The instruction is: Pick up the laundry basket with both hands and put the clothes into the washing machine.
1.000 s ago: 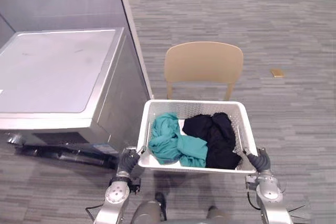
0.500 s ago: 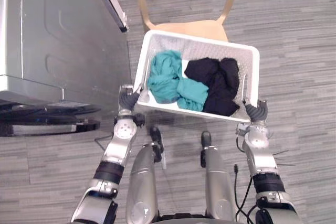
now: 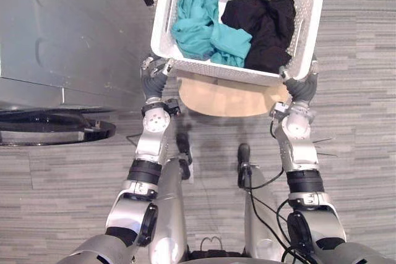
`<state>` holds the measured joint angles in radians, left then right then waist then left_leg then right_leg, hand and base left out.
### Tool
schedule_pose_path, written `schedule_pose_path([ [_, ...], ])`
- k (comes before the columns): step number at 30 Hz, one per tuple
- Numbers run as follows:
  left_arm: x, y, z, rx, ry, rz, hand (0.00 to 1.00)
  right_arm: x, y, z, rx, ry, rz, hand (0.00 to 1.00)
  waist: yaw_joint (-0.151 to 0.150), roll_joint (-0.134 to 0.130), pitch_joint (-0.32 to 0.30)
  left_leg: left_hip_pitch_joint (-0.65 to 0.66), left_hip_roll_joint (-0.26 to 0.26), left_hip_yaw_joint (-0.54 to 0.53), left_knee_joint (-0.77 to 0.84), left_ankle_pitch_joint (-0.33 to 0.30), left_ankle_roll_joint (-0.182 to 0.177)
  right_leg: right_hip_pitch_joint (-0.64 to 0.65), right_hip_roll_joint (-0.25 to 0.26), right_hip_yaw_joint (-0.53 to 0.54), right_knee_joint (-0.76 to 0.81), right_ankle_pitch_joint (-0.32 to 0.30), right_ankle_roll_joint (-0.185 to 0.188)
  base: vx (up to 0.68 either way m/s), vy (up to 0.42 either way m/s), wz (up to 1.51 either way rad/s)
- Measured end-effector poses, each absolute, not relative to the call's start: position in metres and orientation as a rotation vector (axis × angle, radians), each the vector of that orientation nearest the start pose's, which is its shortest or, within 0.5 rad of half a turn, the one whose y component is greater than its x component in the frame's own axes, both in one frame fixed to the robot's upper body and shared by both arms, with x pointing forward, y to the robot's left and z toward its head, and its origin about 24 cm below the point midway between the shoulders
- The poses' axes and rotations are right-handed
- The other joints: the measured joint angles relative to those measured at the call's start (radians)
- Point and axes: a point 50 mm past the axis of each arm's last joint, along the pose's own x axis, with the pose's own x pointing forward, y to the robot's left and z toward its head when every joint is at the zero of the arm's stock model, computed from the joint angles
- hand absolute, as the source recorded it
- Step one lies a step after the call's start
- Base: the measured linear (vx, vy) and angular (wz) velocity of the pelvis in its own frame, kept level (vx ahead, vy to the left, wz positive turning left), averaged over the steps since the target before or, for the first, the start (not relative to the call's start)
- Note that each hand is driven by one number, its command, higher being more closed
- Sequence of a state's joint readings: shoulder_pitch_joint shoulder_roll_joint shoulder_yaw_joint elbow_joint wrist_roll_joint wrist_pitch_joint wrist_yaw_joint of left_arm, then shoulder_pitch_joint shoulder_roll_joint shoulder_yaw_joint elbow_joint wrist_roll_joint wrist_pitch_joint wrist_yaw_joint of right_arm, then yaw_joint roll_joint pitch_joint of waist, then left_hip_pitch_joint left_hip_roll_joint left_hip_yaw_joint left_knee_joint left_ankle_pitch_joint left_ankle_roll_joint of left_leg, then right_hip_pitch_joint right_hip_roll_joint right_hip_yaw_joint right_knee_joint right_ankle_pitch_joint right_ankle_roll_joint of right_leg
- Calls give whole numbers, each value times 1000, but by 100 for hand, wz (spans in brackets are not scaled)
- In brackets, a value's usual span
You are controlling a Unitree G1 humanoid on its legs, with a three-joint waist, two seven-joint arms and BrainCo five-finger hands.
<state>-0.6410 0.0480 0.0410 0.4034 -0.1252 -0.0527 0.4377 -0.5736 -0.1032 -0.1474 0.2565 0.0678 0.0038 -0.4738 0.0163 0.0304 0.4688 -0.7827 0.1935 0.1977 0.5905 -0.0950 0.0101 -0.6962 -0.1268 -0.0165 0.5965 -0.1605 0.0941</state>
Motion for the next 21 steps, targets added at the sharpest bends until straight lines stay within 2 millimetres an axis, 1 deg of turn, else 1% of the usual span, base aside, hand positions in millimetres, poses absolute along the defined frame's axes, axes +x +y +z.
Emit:
schedule_pose_path([
  [1, 359, 140, 139, -135, -237, 317, 0, 344, -185, 150, 82, -294, -481, 0, 0, 0, 0, 3, 0, -1, 1, 0, 0, 5, -1, -4, 1, -2, -3, 55, -40, 11],
  [4, 354, 149, 124, -135, -194, 350, 0, 339, -191, 141, 81, -292, -486, 0, 1, 0, 0, 37, -5, -1, -11, -2, -2, 43, -6, -11, 3, -29, -11, 13, -48, 14],
  [5, 349, 157, 114, -140, -168, 384, 0, 335, -193, 137, 79, -295, -486, 0, 3, -1, 0, 55, -9, -1, -23, -7, -9, 56, -13, -14, 6, -40, -18, -27, -56, 12],
  [6, 348, 160, 110, -138, -157, 393, 0, 335, -193, 136, 78, -294, -486, 0, 3, -1, 0, 59, -9, -1, -28, -7, -9, 59, -13, -15, 7, -42, -19, -37, -69, 14],
  [7, 342, 168, 99, -140, -128, 425, 0, 331, -195, 130, 75, -287, -489, 0, 4, -1, 0, 69, -7, -1, -34, -7, -9, 67, -13, -18, 6, -46, -24, -32, -64, 8],
  [8, 340, 171, 94, -140, -115, 438, 0, 329, -197, 127, 73, -283, -492, 0, 4, -1, 0, 72, -5, -1, -34, -7, -9, 71, -12, -21, 7, -49, -26, -22, -61, 11],
  [11, 320, 183, 72, -134, -67, 478, 0, 309, -214, 111, 64, -258, -547, 0, 4, -1, 0, 97, 3, 0, -40, -7, -9, 104, -14, -39, 4, -61, -41, 15, -42, 13],
  [12, 316, 184, 68, -133, -58, 482, 0, 306, -217, 107, 61, -249, -558, 0, 4, -1, 0, 104, 4, -1, -40, -7, -9, 114, -14, -41, 2, -61, -40, 57, -22, 11],
  [15, 293, 191, 49, -125, -18, 488, 0, 282, -230, 87, 33, -199, -597, 0, 14, -2, -1, 189, 1, 9, -63, -9, -12, 199, -17, -50, -23, -64, -34, 94, -14, 3],
  [16, 291, 191, 48, -125, -19, 487, 0, 280, -231, 86, 30, -195, -596, 0, 15, -2, -1, 197, 1, 9, -66, -9, -12, 207, -17, -50, -26, -64, -33, 61, -7, 1],
  [18, 276, 192, 37, -117, -2, 464, 0, 262, -236, 72, 3, -155, -599, 0, 26, -6, -5, 260, -5, 13, -94, -12, -17, 267, -20, -57, -45, -74, -34, 59, -17, 7],
  [19, 272, 192, 35, -114, 5, 459, 0, 259, -237, 68, -4, -140, -595, 0, 26, -9, -9, 276, -7, 13, -102, -12, -17, 282, -23, -61, -50, -78, -35, 95, -47, 15],
  [20, 263, 193, 25, -106, 35, 446, 0, 251, -239, 59, -20, -105, -584, 0, 26, -14, -23, 305, -12, 13, -122, -12, -18, 311, -25, -68, -62, -83, -38, 87, -43, 15],
  [21, 251, 195, 12, -97, 85, 437, 0, 243, -241, 49, -35, -64, -575, 0, 25, -20, -55, 329, -19, 14, -148, -11, -19, 333, -28, -74, -78, -84, -37, 127, -46, 13],
])
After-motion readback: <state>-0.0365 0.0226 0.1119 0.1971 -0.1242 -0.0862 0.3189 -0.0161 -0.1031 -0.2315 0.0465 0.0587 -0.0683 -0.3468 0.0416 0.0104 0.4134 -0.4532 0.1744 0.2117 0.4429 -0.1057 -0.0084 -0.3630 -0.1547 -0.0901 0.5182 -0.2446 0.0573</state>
